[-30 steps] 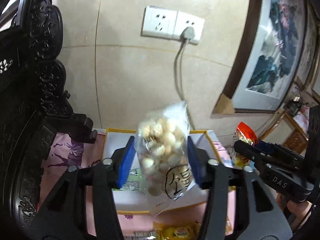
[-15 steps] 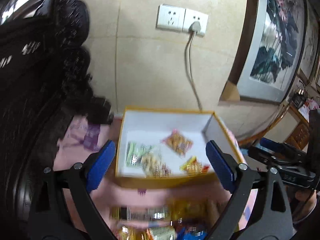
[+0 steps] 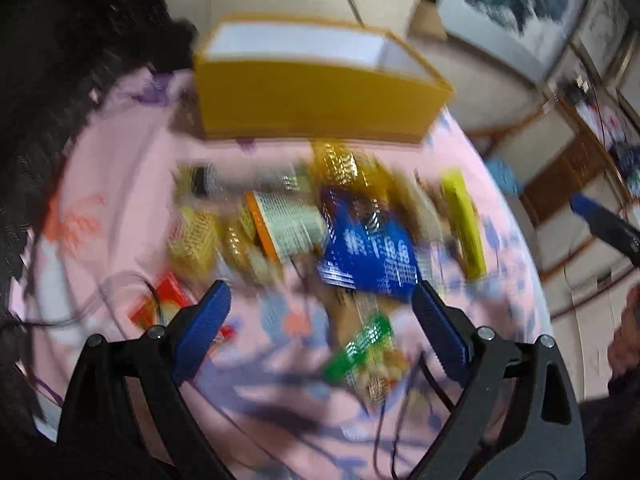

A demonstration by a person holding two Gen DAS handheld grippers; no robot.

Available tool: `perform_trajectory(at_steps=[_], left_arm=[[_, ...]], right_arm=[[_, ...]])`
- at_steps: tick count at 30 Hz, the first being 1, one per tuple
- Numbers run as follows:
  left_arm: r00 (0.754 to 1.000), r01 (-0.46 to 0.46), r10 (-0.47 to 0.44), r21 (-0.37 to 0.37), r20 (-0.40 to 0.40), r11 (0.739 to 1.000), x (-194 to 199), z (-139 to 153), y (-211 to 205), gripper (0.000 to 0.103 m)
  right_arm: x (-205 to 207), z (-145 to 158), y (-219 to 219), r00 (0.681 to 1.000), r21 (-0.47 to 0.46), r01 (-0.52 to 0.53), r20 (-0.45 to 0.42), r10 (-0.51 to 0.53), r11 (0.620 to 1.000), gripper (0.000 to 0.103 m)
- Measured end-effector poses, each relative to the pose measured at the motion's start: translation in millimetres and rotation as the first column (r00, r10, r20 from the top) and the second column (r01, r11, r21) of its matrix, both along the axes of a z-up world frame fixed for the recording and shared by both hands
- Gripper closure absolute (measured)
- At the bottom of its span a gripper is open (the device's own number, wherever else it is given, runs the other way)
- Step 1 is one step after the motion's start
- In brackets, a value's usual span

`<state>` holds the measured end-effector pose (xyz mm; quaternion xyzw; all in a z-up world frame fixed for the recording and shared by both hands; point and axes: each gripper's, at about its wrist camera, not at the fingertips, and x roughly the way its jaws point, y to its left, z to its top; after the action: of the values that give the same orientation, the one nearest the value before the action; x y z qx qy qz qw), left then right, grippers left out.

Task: Organize snacks
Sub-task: 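Grasp the green-topped cartoon snack bag with left gripper while right grasps the yellow bar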

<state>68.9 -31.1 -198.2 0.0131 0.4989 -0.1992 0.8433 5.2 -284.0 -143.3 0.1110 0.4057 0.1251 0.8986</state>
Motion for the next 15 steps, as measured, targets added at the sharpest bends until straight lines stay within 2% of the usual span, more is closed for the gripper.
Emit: perform_trajectory(at_steps=[3,5,8,10,12,15], left_arm=[[0.998,0.042,-0.041,0.029,-0.056,0.999,-16.0,-24.3,-8.3,0.01],[0.995,0.047,-0.046,0.014,-0.088,0.999,-19.3,-34.6,-10.6,0.011],[0.989,0.022,-0.024,-0.019,-0.146,1.0,-18.5,-49.5,-9.7,0.023],[0.985,0.011,-0.013,-0.014,-0.173,1.0,-16.6,-57.7,-12.8,0.039],[0.979,0.023,-0.025,-0.012,-0.202,1.0,-17.1,-67.9,-18.5,0.042],[0.978,0.036,-0.036,-0.007,-0.204,0.999,-19.4,-72.0,-27.5,0.042]], right_arm=[[-9.4,-18.8,-5.6,0.997,0.022,0.046,-0.066,-0.044,0.999,0.026],[-16.7,-20.9,-6.8,0.996,0.04,0.059,-0.073,-0.055,0.997,0.026],[-26.5,-19.9,-3.7,0.997,0.022,0.051,-0.057,-0.049,0.998,0.026],[-30.6,-18.8,-1.7,0.998,0.009,0.046,-0.048,-0.046,0.999,0.026],[-32.2,-21.5,-2.4,0.998,0.006,0.05,-0.044,-0.049,0.999,0.026],[-30.9,-27.4,-6.7,0.997,0.019,0.061,-0.055,-0.06,0.998,0.026]])
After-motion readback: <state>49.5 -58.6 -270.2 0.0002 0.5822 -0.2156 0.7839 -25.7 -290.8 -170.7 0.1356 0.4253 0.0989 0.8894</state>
